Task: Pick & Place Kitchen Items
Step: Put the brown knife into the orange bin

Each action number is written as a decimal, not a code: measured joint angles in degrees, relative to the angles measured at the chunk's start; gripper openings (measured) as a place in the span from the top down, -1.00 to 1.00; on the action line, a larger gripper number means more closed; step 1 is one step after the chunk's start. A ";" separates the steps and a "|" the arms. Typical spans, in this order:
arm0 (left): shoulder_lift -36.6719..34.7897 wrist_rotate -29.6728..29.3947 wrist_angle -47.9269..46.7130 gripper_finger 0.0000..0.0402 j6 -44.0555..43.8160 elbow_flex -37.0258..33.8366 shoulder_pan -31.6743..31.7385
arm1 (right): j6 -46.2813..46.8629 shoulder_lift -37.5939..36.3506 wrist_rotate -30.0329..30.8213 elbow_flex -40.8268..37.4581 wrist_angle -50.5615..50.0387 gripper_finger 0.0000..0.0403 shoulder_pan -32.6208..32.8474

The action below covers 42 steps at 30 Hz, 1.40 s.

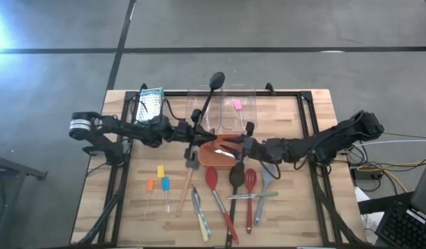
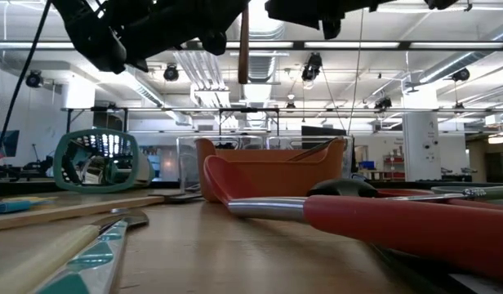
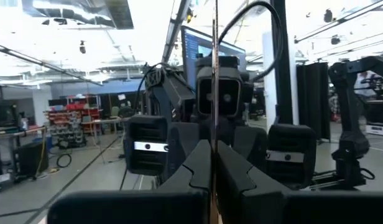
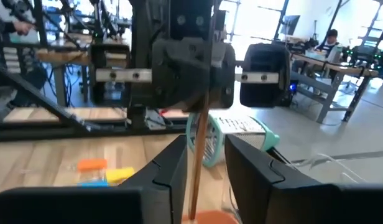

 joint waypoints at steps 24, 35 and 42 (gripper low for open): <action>-0.03 2.70 -0.19 0.97 -0.41 -0.10 -0.17 | -2.83 9.74 1.48 10.15 -4.10 0.89 -0.77; -0.24 3.82 -4.77 0.64 -2.96 -0.23 -0.08 | -3.27 8.84 2.01 9.97 -6.42 0.94 -0.66; -7.48 3.35 -20.71 0.21 2.71 -0.23 0.64 | -1.88 4.42 6.30 9.97 -15.37 0.95 0.14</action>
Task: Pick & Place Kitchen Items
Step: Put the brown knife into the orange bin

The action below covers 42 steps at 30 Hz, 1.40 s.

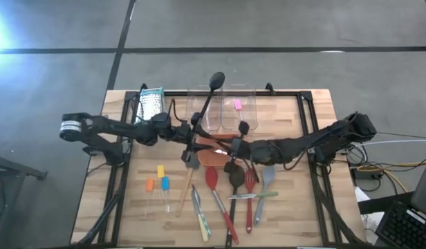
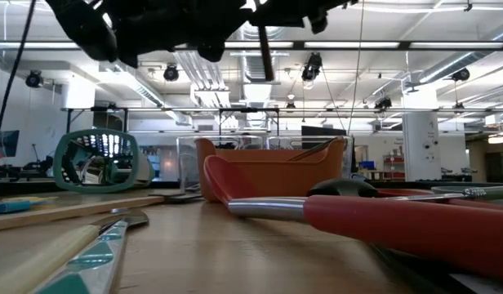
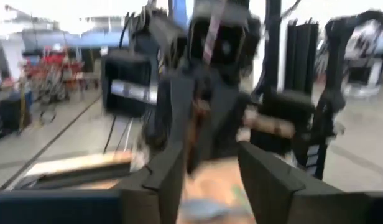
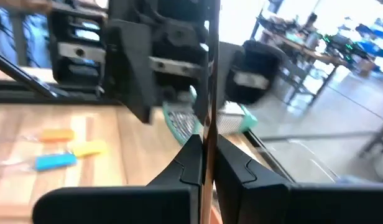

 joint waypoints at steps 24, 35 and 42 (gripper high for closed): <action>-23.88 -25.68 -48.50 -0.02 8.37 0.00 0.15 | 18.76 3.95 -21.50 30.96 -72.00 0.95 -14.33; -24.97 -25.68 -49.66 -0.02 8.29 -0.02 0.17 | 19.88 15.61 -33.43 39.38 -85.23 0.94 -18.17; -25.01 -25.70 -49.64 -0.02 7.97 -0.02 0.15 | 23.36 24.42 -37.48 45.82 -94.15 0.94 -18.48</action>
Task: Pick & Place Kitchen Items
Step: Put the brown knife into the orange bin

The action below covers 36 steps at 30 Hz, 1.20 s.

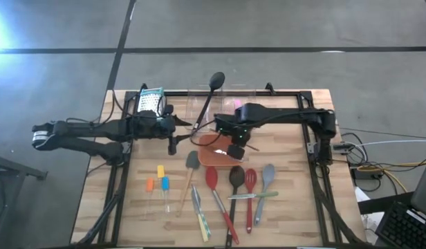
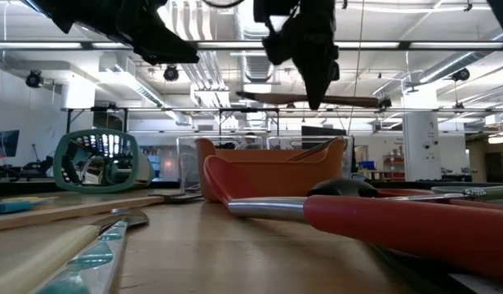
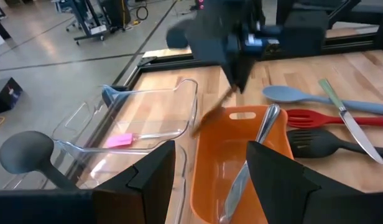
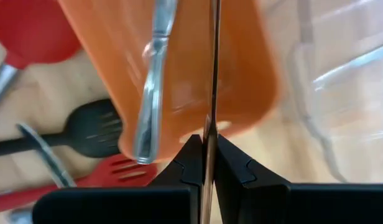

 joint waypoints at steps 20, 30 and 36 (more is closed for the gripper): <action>0.00 0.13 -2.47 -0.02 -0.65 -0.02 -0.01 | 1.15 18.96 -11.37 16.79 -12.47 0.94 -1.30; 0.00 0.15 -2.49 -0.02 -0.65 -0.02 -0.02 | 0.95 21.94 -13.21 17.77 -11.93 0.94 -2.20; 0.00 0.11 -2.36 -0.02 -0.67 -0.02 -0.02 | 0.95 22.00 -13.21 17.17 -11.33 0.93 -2.35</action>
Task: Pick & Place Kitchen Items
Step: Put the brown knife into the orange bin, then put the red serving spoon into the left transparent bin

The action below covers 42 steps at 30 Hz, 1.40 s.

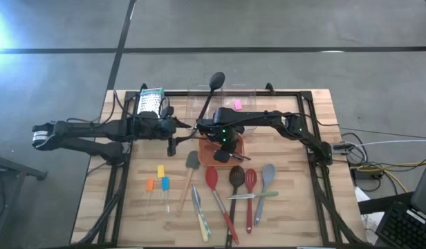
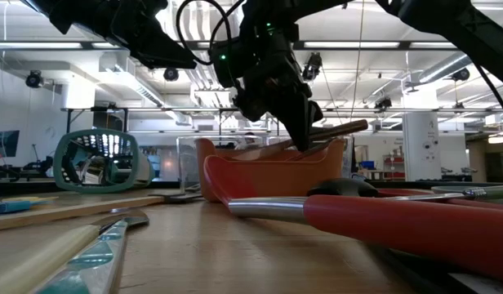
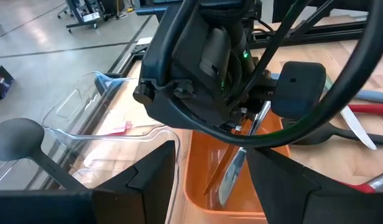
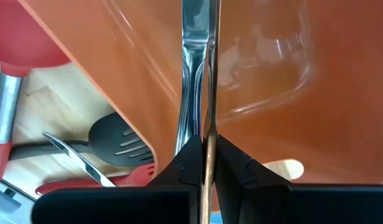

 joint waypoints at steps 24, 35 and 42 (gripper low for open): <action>0.00 -0.16 0.31 -0.02 -0.04 0.00 0.02 | -0.22 -0.17 0.17 -0.11 3.36 0.81 -0.02; -0.02 -0.55 0.89 -0.02 -0.11 0.04 0.04 | 0.75 -6.02 4.72 1.17 3.72 0.81 0.07; -0.02 -0.16 0.79 -0.02 -0.09 0.07 0.04 | 5.00 -13.19 9.55 1.22 3.66 0.81 3.06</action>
